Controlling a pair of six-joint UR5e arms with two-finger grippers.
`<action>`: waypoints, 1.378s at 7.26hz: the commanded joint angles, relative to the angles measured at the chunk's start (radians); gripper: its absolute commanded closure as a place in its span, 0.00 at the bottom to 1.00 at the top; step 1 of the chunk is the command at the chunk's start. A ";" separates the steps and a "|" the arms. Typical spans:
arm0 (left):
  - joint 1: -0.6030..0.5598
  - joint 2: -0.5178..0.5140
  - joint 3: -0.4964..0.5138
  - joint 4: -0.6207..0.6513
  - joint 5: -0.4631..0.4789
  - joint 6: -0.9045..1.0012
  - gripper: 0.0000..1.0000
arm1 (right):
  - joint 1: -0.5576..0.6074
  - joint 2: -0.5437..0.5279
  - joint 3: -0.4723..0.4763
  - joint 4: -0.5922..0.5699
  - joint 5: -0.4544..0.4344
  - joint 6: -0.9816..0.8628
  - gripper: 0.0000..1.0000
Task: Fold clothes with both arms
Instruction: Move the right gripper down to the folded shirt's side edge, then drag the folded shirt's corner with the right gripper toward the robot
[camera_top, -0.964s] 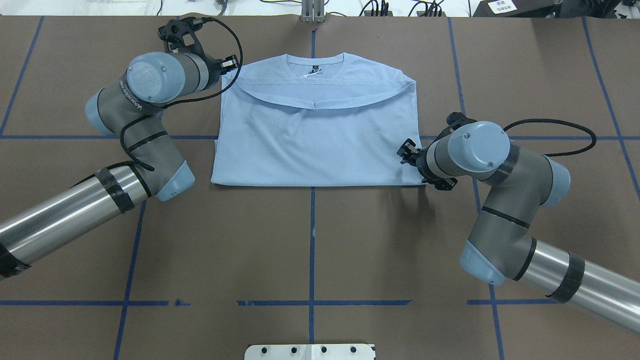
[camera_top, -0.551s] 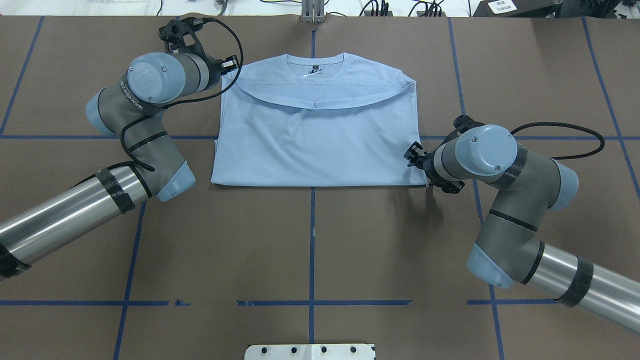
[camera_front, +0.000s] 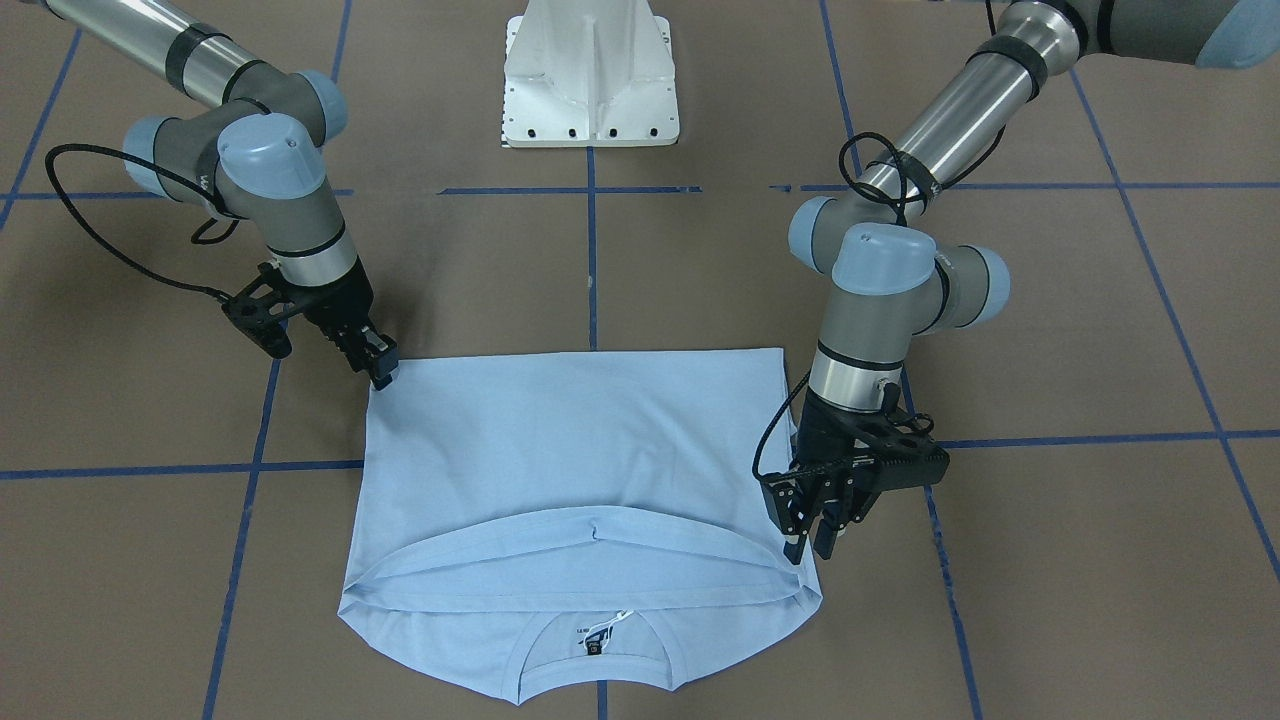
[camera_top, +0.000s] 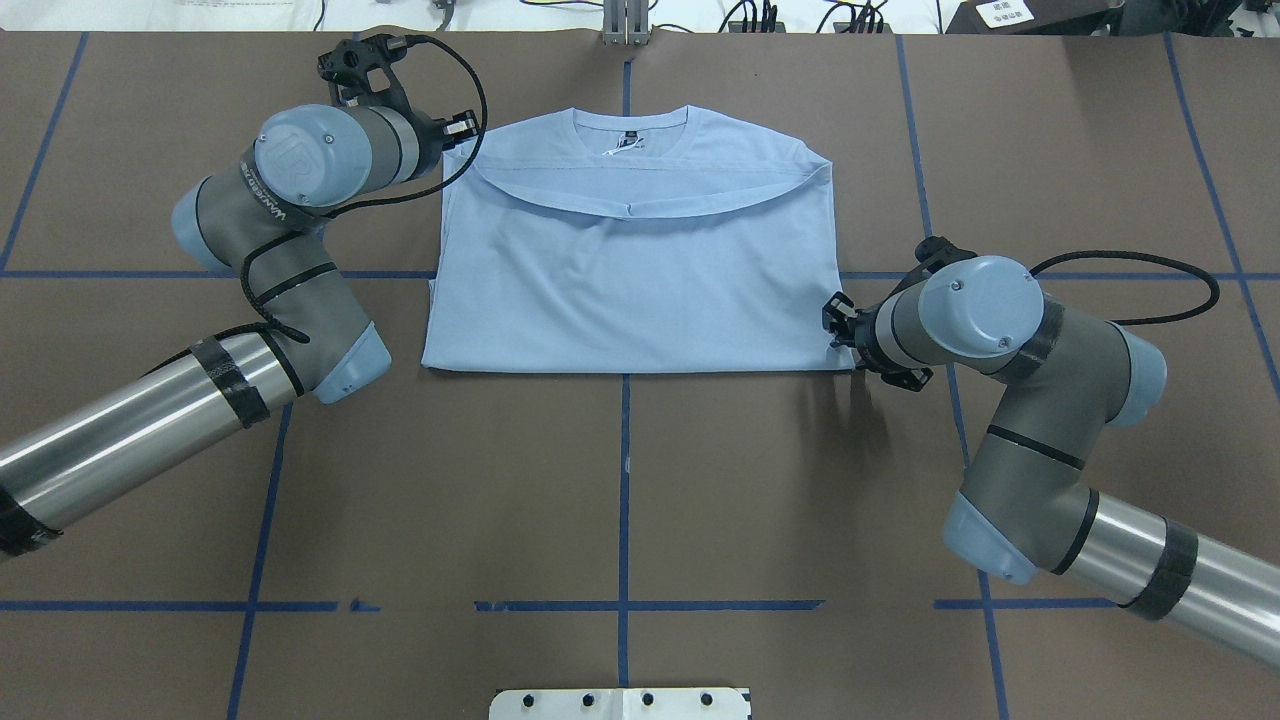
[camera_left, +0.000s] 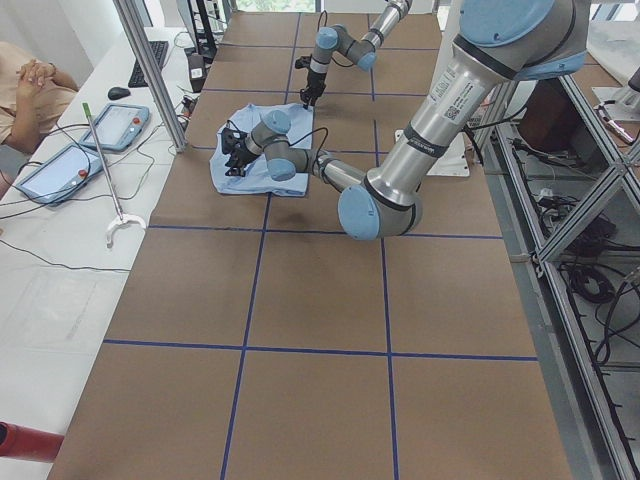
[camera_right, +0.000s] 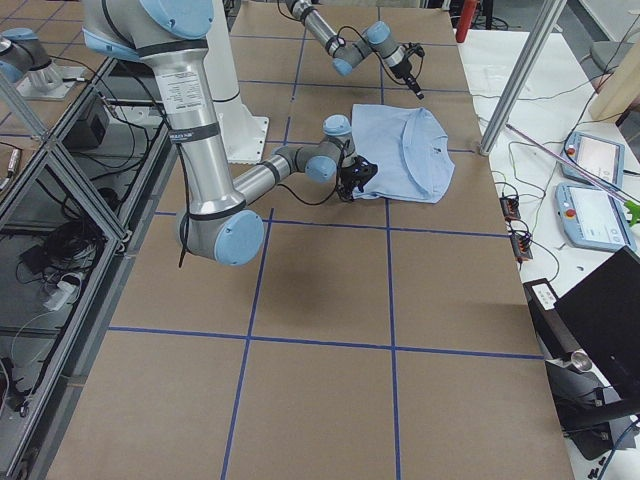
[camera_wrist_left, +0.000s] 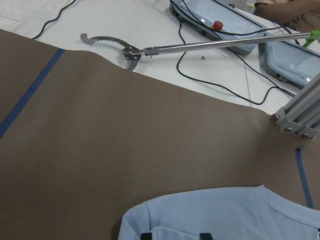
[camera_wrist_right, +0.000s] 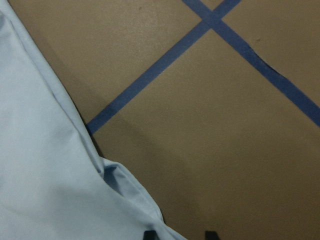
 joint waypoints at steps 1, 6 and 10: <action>0.000 0.000 -0.001 0.002 0.000 0.000 0.57 | -0.006 0.012 0.000 -0.002 -0.006 0.002 1.00; 0.015 0.002 -0.041 0.008 -0.002 0.000 0.57 | -0.023 -0.123 0.179 -0.006 0.020 0.002 1.00; 0.066 0.122 -0.264 0.014 -0.017 -0.038 0.57 | -0.288 -0.377 0.465 -0.063 0.016 0.034 1.00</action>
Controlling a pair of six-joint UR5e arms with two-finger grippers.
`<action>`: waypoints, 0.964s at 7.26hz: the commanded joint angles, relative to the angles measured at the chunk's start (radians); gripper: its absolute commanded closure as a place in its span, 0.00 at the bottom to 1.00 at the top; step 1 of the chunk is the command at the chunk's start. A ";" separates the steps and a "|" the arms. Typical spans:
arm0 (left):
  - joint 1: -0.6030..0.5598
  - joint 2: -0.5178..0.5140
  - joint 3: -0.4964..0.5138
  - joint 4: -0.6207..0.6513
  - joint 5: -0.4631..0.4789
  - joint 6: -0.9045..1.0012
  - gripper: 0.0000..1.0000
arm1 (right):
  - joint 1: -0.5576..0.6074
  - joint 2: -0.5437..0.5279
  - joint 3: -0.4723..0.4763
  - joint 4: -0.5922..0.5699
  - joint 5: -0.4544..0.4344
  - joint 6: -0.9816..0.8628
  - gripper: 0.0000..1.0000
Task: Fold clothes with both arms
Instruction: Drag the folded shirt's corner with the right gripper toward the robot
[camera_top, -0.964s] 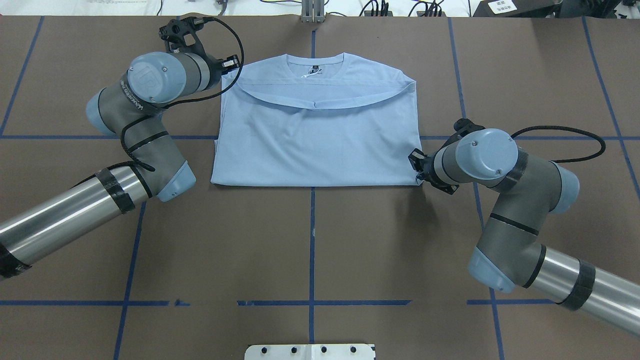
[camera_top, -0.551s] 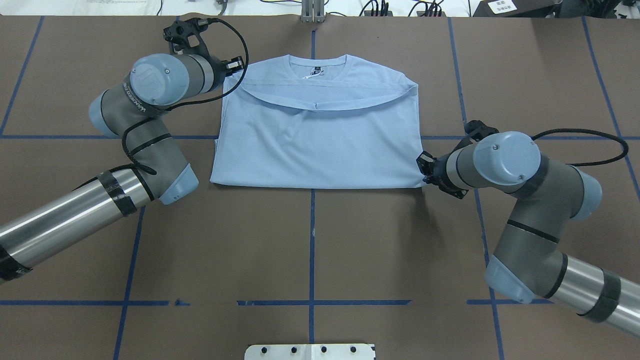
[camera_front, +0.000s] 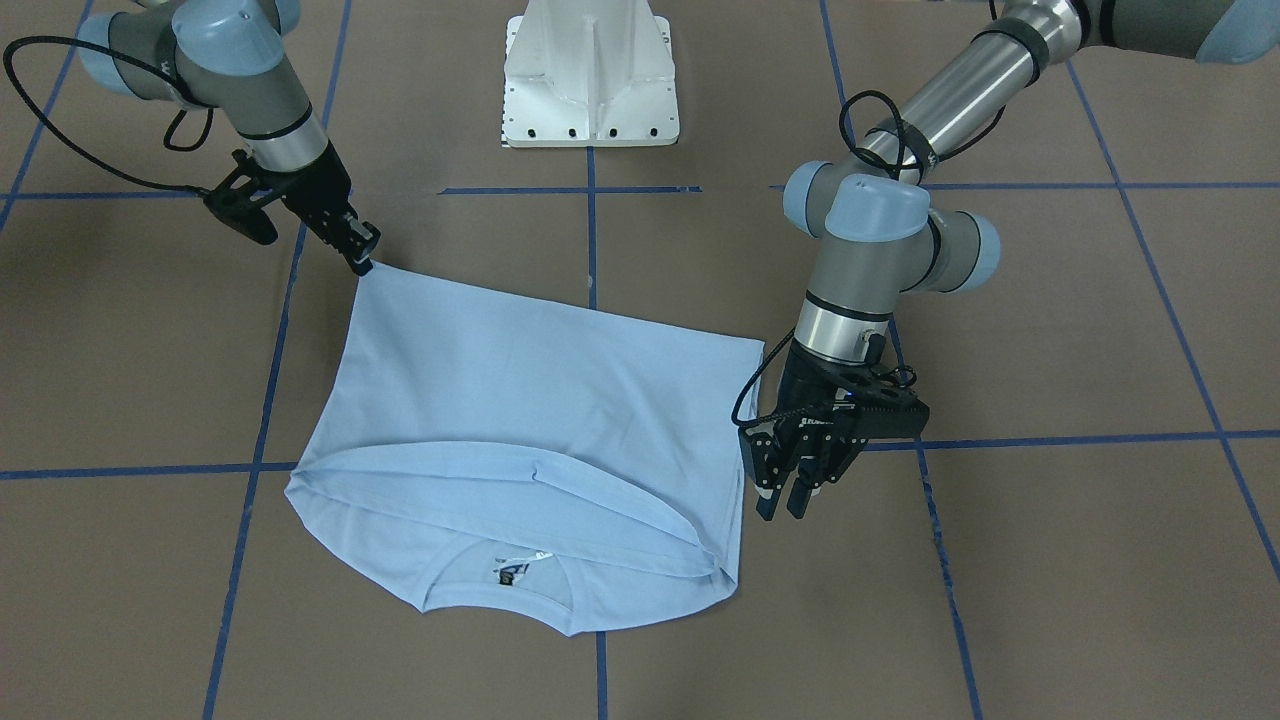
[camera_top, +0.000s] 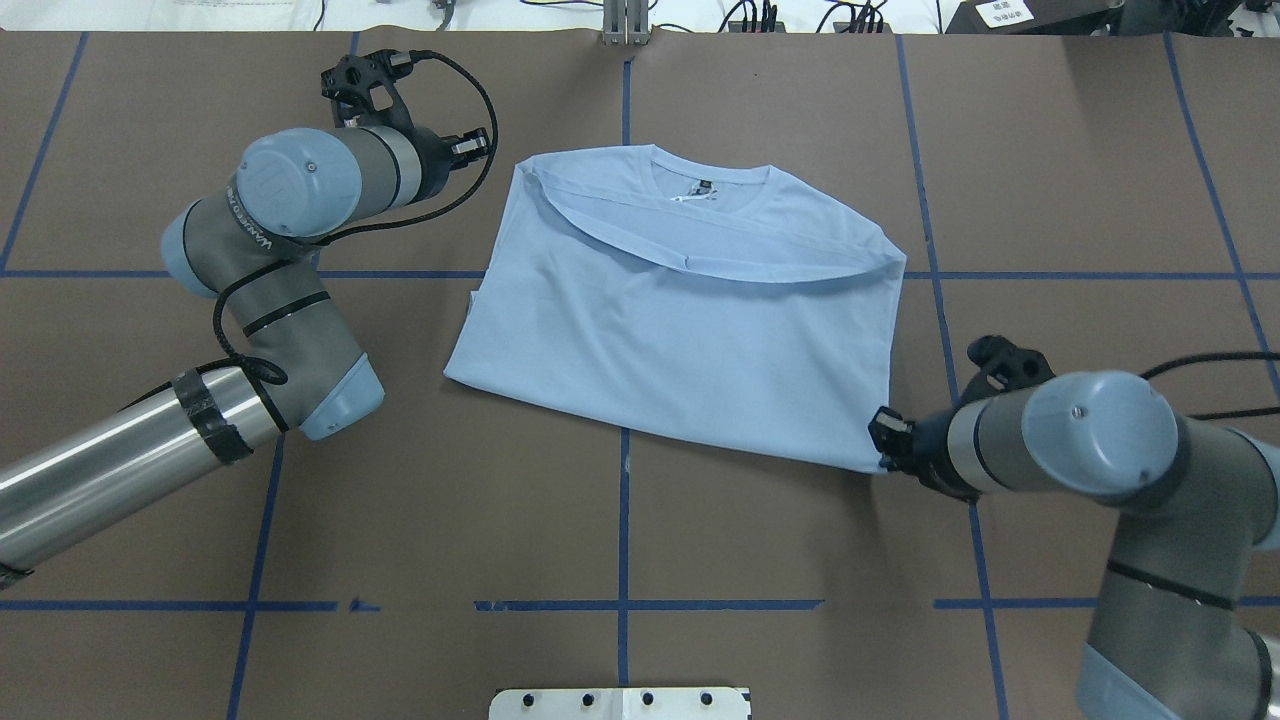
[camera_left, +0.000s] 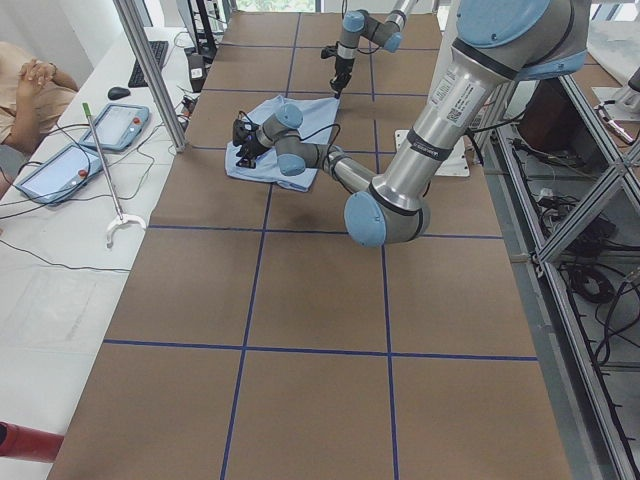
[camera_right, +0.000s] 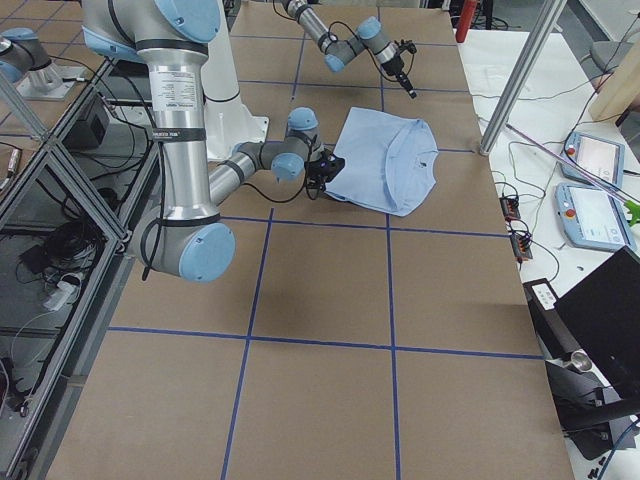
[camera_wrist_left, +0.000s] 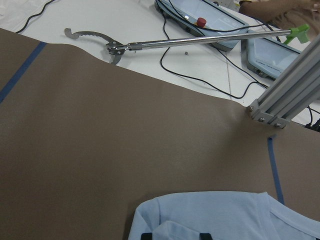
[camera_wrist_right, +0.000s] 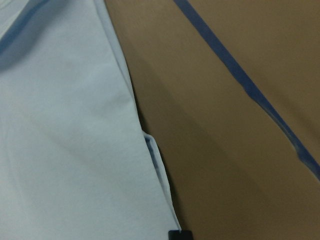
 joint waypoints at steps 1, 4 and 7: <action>0.056 0.077 -0.149 -0.001 -0.102 -0.065 0.57 | -0.235 -0.095 0.186 -0.084 0.001 0.153 1.00; 0.147 0.106 -0.268 0.001 -0.142 -0.187 0.57 | -0.469 -0.126 0.244 -0.149 -0.078 0.199 0.00; 0.234 0.218 -0.311 0.002 -0.175 -0.346 0.50 | -0.107 0.065 0.127 -0.140 -0.073 0.027 0.00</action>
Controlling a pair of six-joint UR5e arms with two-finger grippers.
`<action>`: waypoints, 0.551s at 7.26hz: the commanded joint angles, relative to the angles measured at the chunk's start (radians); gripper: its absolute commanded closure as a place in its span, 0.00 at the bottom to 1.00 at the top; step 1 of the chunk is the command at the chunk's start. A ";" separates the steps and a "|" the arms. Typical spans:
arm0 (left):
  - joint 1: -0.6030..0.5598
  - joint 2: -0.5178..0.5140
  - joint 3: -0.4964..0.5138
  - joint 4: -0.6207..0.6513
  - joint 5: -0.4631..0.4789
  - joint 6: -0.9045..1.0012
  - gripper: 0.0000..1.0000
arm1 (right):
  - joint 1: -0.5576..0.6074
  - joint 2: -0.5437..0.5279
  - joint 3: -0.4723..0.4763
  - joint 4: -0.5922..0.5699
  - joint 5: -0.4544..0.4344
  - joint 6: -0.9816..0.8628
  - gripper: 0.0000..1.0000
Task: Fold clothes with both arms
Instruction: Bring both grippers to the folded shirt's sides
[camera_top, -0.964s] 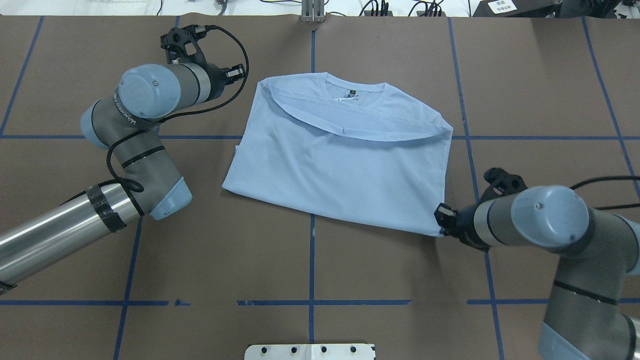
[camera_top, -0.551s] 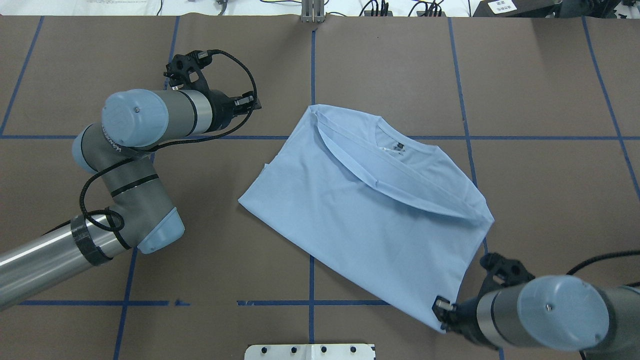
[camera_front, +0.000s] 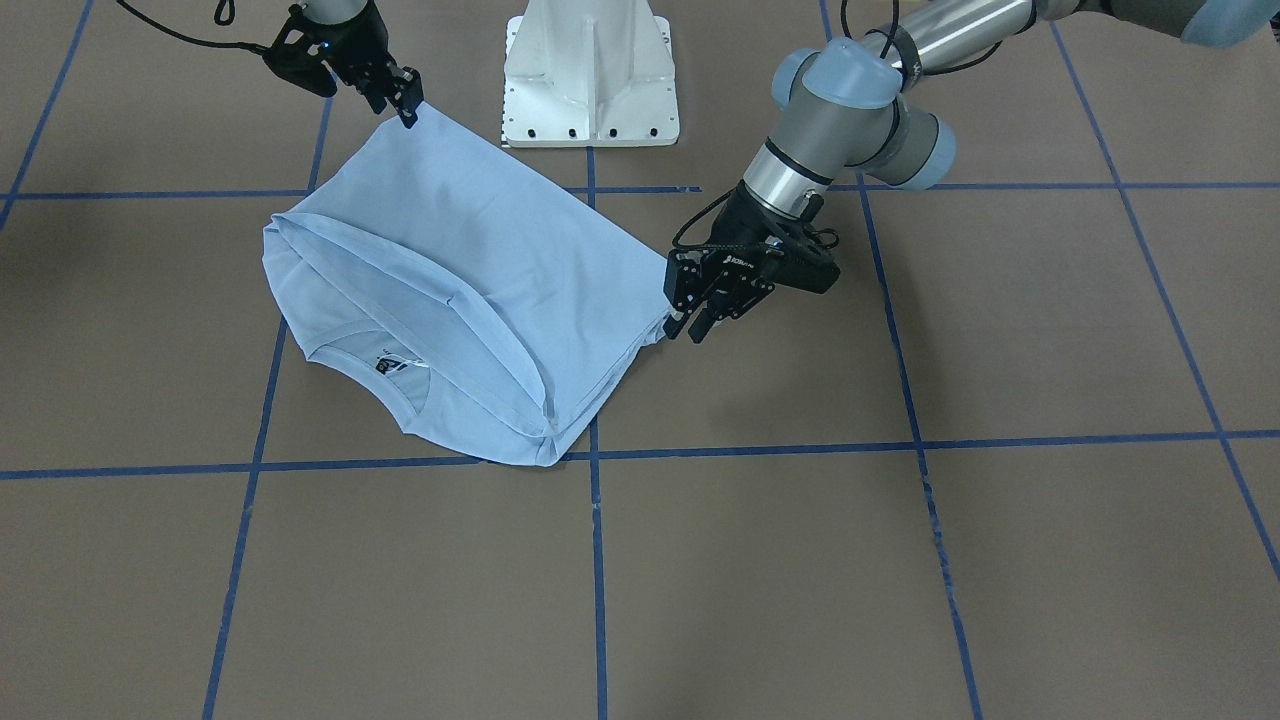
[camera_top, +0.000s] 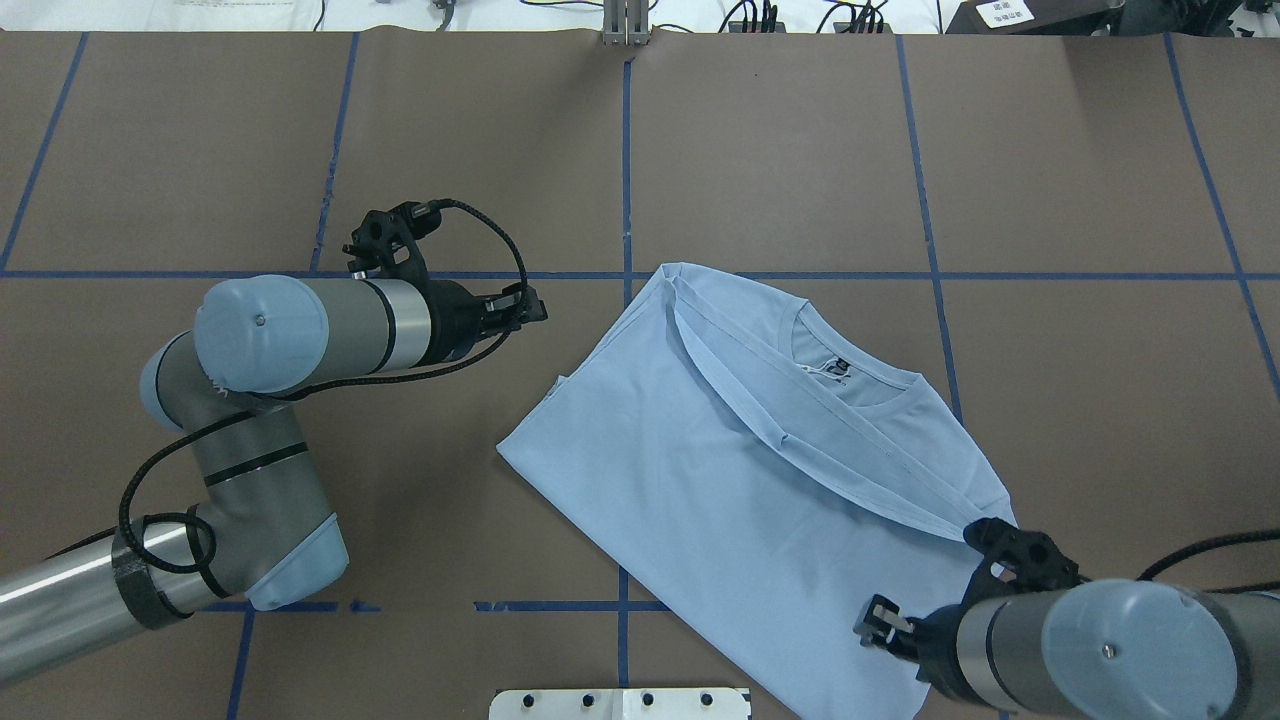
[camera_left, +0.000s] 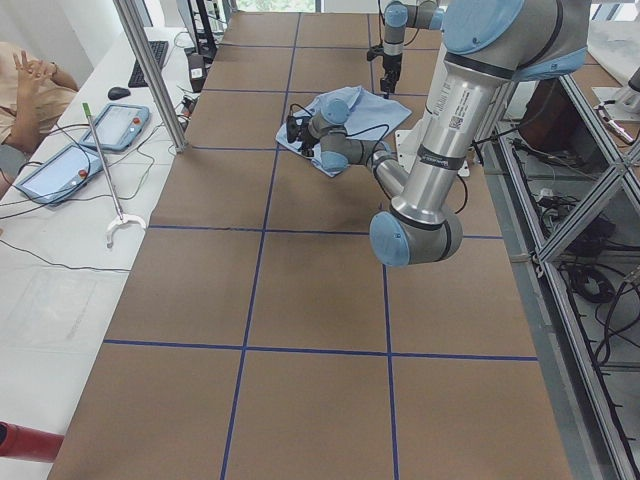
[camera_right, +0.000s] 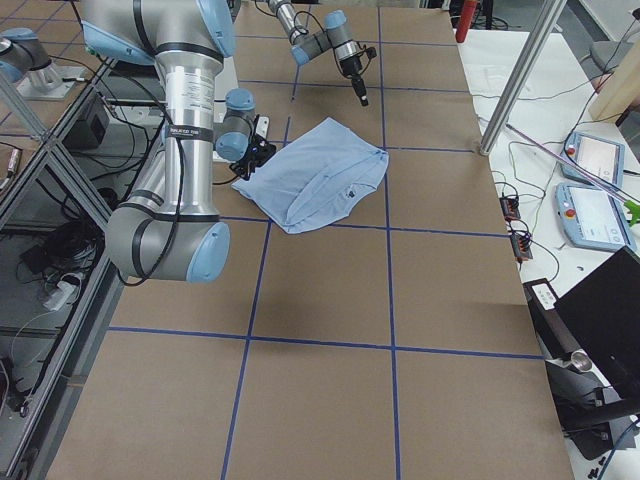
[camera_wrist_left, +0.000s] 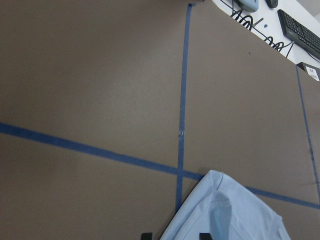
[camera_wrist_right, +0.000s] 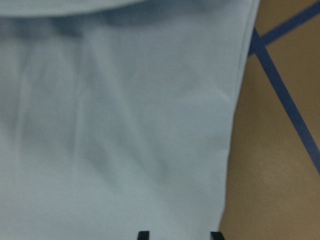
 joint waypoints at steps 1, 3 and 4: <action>0.062 0.048 -0.016 0.024 -0.037 -0.246 0.38 | 0.245 0.239 -0.176 -0.005 0.007 -0.105 0.00; 0.113 0.040 -0.021 0.145 -0.035 -0.261 0.39 | 0.358 0.310 -0.307 0.000 0.008 -0.236 0.00; 0.114 0.040 -0.047 0.211 -0.035 -0.269 0.41 | 0.377 0.313 -0.347 0.003 0.008 -0.281 0.00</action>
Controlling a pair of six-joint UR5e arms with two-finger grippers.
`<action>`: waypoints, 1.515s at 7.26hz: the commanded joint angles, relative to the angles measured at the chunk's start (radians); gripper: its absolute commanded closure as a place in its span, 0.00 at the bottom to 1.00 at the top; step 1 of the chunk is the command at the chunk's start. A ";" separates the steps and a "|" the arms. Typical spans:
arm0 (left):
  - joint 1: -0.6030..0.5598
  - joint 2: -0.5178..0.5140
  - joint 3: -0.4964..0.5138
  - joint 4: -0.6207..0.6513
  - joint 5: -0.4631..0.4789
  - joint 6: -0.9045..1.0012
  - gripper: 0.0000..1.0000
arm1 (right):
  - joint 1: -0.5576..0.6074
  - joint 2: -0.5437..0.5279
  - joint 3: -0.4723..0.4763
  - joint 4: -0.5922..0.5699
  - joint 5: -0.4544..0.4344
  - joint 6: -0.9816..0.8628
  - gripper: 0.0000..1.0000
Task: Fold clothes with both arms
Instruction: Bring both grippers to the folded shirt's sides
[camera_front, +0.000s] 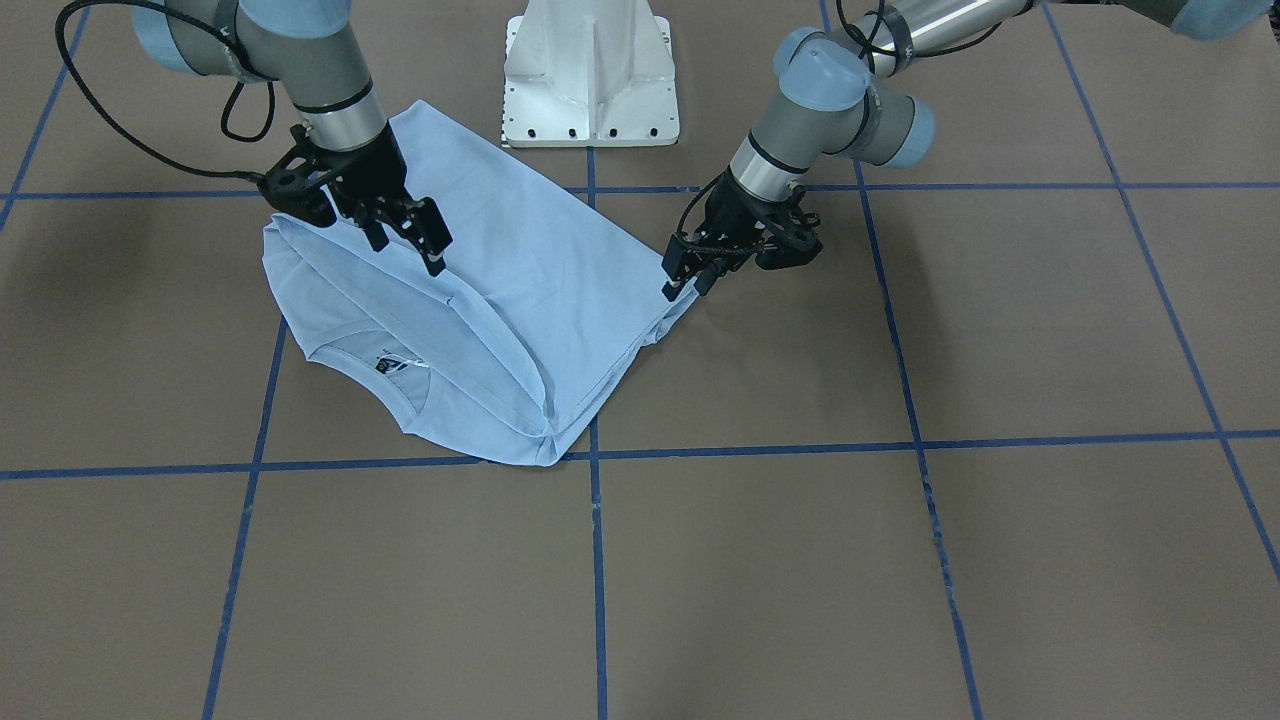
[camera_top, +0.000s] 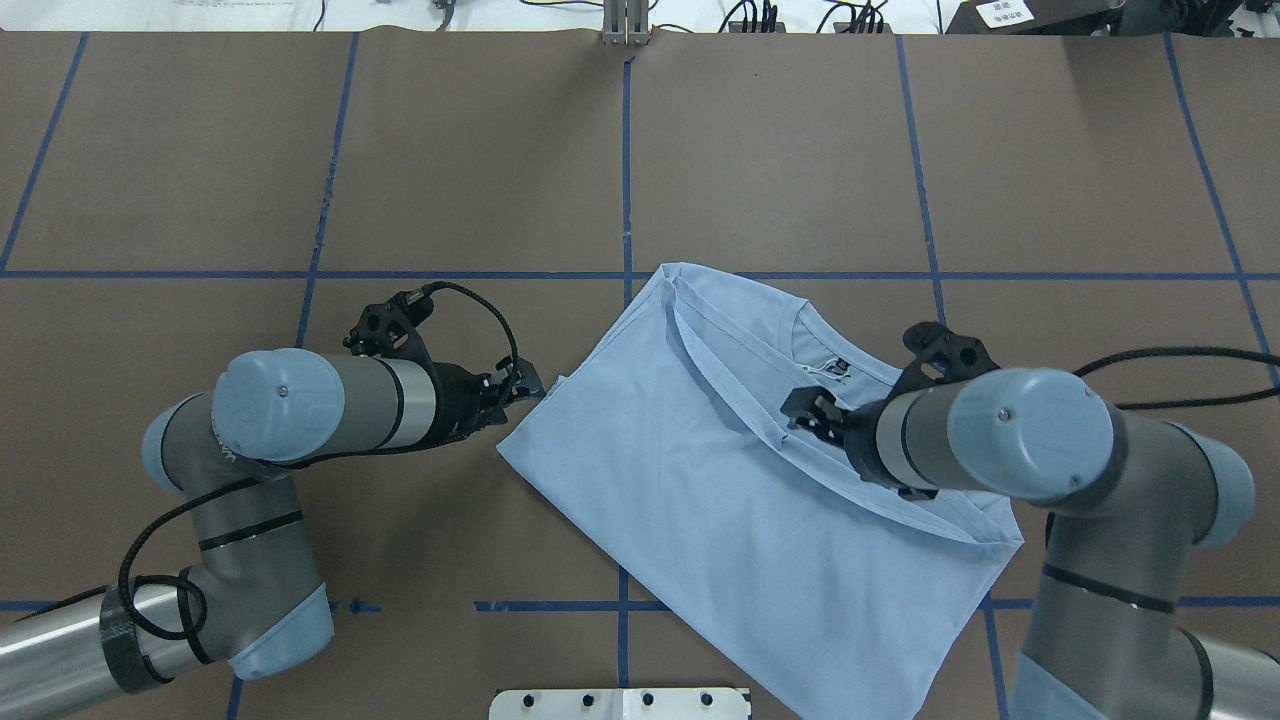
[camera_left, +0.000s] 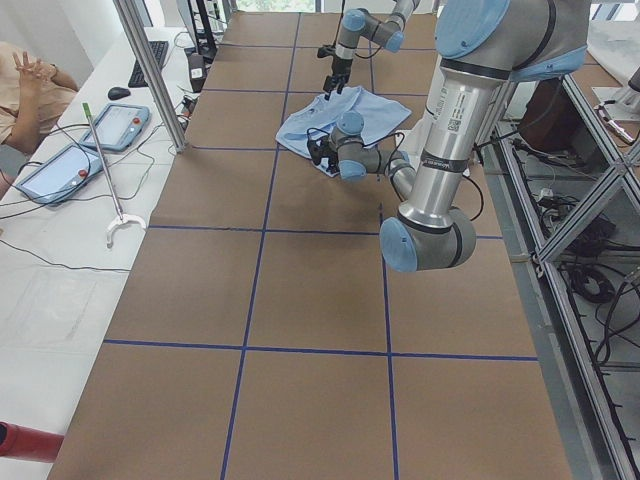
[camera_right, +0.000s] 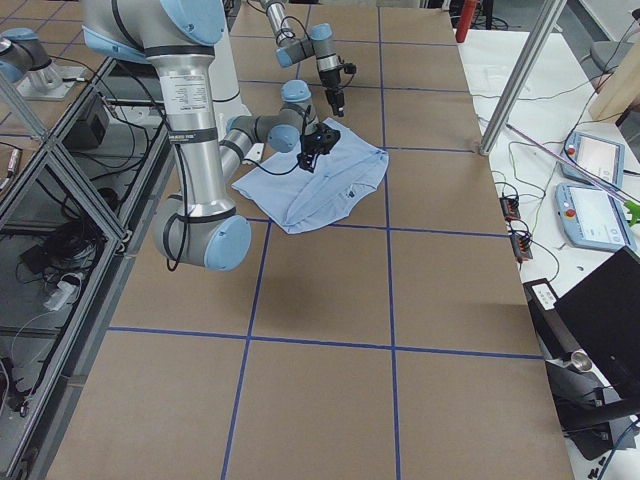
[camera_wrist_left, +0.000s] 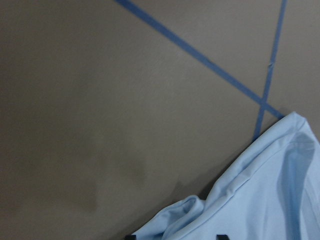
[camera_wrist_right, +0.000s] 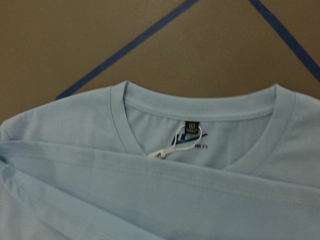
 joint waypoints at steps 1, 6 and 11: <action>0.016 -0.002 -0.024 0.100 -0.001 -0.016 0.42 | 0.047 0.025 -0.070 0.003 0.001 -0.071 0.00; 0.059 -0.025 -0.052 0.200 0.010 -0.017 0.43 | 0.045 0.048 -0.099 0.004 -0.001 -0.074 0.00; 0.059 -0.031 -0.038 0.198 0.013 -0.008 0.59 | 0.045 0.047 -0.102 0.006 -0.002 -0.076 0.00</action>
